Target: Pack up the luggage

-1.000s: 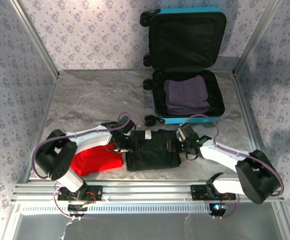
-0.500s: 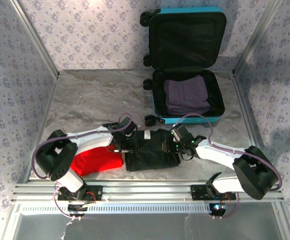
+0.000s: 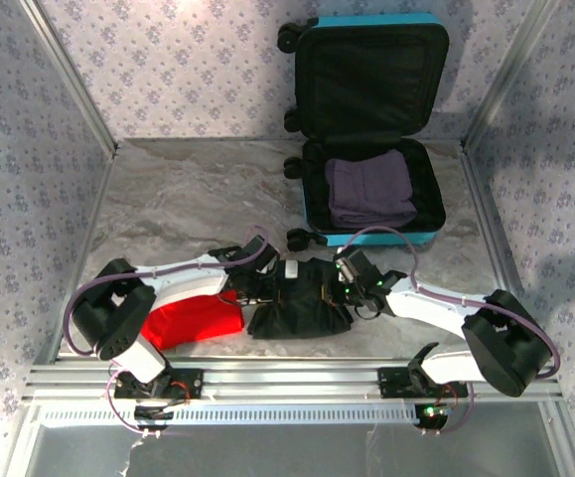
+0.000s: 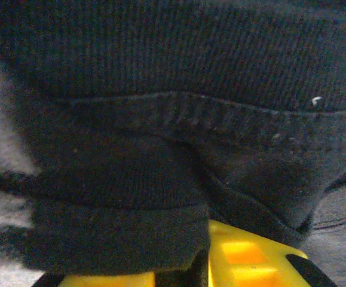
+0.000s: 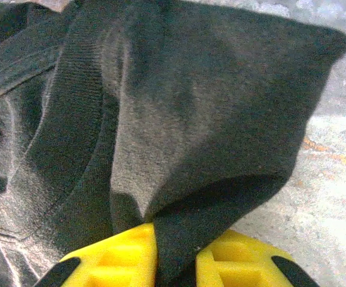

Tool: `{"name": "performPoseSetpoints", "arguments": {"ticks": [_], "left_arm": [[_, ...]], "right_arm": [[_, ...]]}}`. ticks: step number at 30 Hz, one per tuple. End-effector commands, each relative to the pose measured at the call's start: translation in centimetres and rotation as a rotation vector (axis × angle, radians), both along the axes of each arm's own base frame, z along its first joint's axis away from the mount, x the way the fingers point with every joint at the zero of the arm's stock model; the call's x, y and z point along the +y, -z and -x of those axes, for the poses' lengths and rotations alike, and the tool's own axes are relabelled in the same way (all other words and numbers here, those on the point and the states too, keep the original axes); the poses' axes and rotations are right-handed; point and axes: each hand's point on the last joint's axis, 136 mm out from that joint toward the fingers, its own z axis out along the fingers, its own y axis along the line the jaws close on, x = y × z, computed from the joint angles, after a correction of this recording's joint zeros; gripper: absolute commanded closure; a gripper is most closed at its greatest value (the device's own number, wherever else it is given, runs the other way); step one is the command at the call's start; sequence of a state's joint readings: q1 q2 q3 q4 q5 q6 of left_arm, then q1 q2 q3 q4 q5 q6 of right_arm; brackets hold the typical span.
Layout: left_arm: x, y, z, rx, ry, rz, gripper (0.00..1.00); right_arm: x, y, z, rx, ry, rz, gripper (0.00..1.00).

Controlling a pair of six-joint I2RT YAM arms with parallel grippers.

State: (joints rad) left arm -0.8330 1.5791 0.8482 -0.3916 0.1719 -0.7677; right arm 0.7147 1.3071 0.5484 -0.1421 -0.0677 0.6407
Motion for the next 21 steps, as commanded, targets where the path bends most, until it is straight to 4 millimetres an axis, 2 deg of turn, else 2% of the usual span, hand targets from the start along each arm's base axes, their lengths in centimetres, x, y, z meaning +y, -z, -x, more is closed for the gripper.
{"name": "performPoseSetpoints", "arguments": {"ticks": [1, 3, 8, 21], "left_arm": [[-2.0, -2.7, -0.9, -0.054, 0.031, 0.091, 0.83], [-1.7, -3.0, -0.9, -0.06, 0.033, 0.079, 0.86], [-1.3, -4.3, -0.6, -0.075, 0.048, 0.074, 1.0], [-3.2, -11.1, -0.4, -0.193, 0.143, 0.168, 1.0]], "right_arm": [[0.5, -1.3, -0.6, -0.008, -0.004, -0.022, 0.93], [0.3, -1.7, -0.6, -0.027, -0.03, -0.005, 0.99], [-0.4, -3.4, -0.3, -0.055, -0.032, -0.008, 1.0], [-2.4, -9.3, 0.8, -0.16, -0.036, -0.04, 1.0]]}}
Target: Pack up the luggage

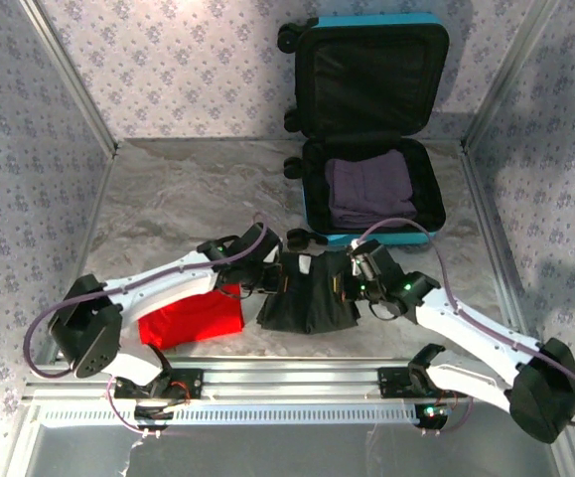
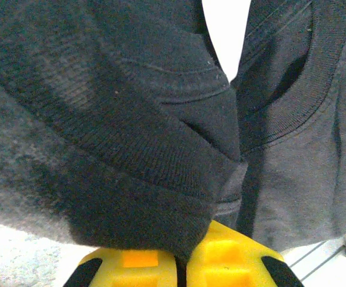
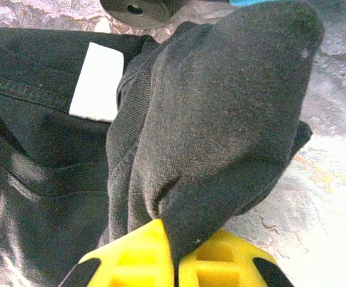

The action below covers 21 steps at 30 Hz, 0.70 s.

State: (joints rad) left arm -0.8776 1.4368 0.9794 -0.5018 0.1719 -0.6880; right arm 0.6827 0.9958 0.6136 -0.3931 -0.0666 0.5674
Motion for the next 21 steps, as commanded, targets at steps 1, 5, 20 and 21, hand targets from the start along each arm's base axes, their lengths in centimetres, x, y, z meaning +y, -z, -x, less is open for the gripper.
{"name": "performPoseSetpoints", "arguments": {"ticks": [1, 5, 20, 21], "left_arm": [[-0.8, -3.8, -0.2, -0.059, 0.031, 0.073, 1.0], [-1.6, -6.5, -0.8, -0.123, 0.055, 0.134, 1.0], [-7.3, -15.0, -7.7, -0.313, 0.103, 0.256, 1.0], [-7.6, -15.1, -8.3, -0.318, 0.103, 0.255, 1.0]], "right_arm": [[-0.4, -2.5, -0.1, -0.044, -0.011, 0.001, 1.0], [-0.6, -4.6, -0.5, -0.077, -0.024, -0.019, 1.0], [-4.3, -12.8, -6.7, -0.188, 0.015, -0.084, 1.0], [-4.8, -13.1, -7.3, -0.192, 0.026, -0.087, 1.0]]}}
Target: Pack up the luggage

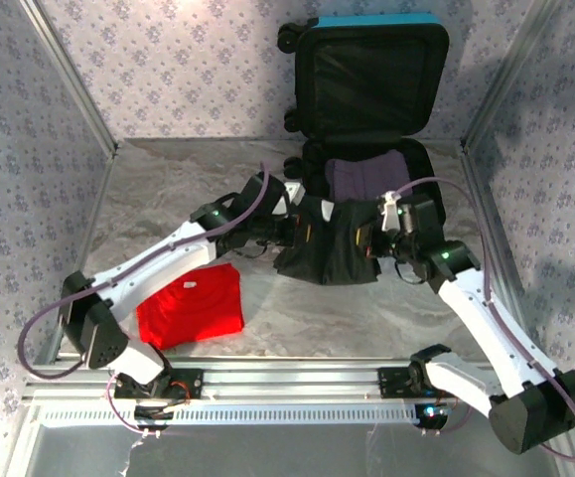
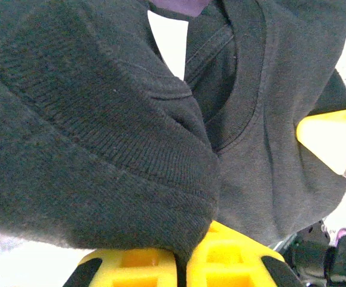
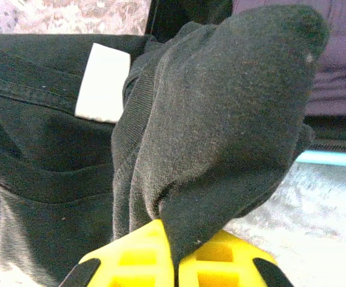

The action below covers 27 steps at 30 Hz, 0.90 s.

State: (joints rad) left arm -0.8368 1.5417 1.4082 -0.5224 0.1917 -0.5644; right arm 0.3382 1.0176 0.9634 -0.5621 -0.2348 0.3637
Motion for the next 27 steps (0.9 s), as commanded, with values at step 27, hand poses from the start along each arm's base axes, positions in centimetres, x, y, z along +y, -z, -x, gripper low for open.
{"name": "performPoseSetpoints", "arguments": {"ticks": [27], "left_arm": [[-14.9, 0.3, -17.2, -0.167, 0.039, 0.119, 1.0]], "right_arm": [[-11.7, 0.4, -19.1, 0.087, 0.068, -0.014, 1.0]]}}
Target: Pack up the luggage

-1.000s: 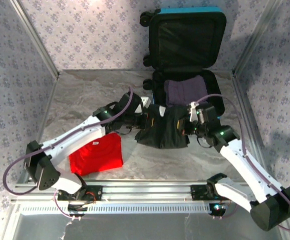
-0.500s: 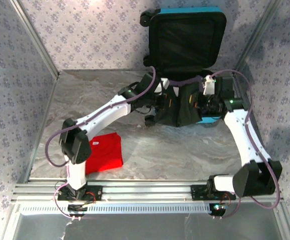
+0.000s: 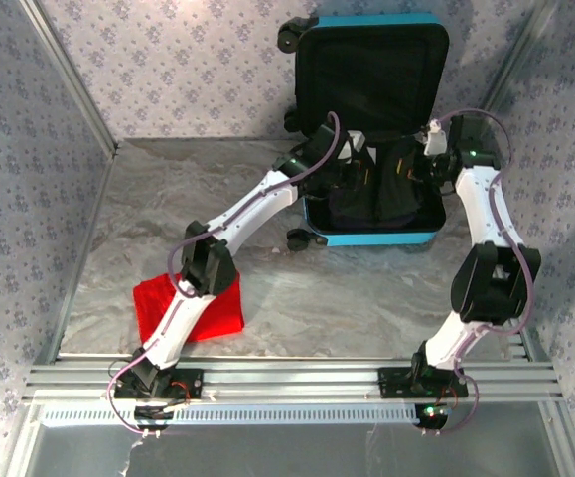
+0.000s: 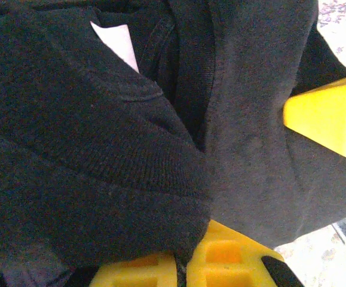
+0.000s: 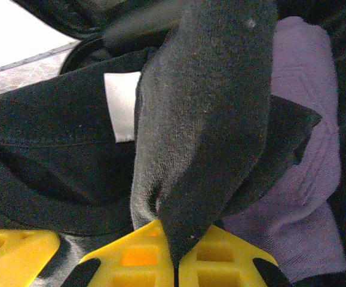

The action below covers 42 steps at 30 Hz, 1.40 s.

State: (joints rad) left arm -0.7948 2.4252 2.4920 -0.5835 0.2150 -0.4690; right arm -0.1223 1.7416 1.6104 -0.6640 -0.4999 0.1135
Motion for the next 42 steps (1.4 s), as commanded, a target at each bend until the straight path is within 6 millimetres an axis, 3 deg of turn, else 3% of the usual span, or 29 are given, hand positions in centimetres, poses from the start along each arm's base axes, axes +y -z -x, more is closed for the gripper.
{"name": "performPoseSetpoints", "arguments": {"ticks": [1, 6, 11, 14, 18, 20, 26, 33, 36, 42], "left_arm": [[-0.3, -0.6, -1.4, -0.007, -0.002, 0.05, 1.0], [1.0, 3.4, -5.0, 0.054, -0.086, 0.069, 1.0], [2.8, 7.0, -7.6, 0.123, -0.152, 0.074, 0.95], [3.5, 7.6, -7.9, 0.163, -0.169, 0.078, 0.87], [3.7, 5.6, -7.6, 0.155, -0.151, 0.096, 0.6], [4.1, 3.9, -7.4, 0.127, -0.147, 0.096, 0.53], [4.6, -0.9, -6.5, 0.042, -0.112, 0.111, 0.48], [4.0, -4.4, -4.8, 0.018, -0.032, 0.159, 0.46], [3.3, -4.8, -4.1, 0.003, -0.01, 0.157, 0.44], [2.7, -4.1, -3.9, -0.004, -0.022, 0.136, 0.43]], "right_arm": [[-0.3, 0.7, -1.3, -0.001, -0.04, -0.003, 1.0], [-1.6, 3.9, -4.1, 0.015, -0.022, 0.007, 1.0], [-3.1, 6.9, -5.5, 0.071, 0.034, 0.072, 1.0], [-3.6, 7.4, -6.2, 0.072, 0.054, 0.098, 0.84], [-3.9, 6.2, -6.7, 0.043, 0.07, 0.113, 0.68], [-4.1, 5.1, -6.8, 0.022, 0.08, 0.122, 0.61], [-4.2, 1.9, -6.3, -0.042, 0.095, 0.167, 0.46], [-2.7, 0.1, -4.9, -0.069, 0.076, 0.152, 0.45], [-1.2, -0.6, -4.6, -0.097, 0.051, 0.098, 0.44], [0.9, 1.0, -4.6, -0.068, 0.026, 0.092, 0.45]]}}
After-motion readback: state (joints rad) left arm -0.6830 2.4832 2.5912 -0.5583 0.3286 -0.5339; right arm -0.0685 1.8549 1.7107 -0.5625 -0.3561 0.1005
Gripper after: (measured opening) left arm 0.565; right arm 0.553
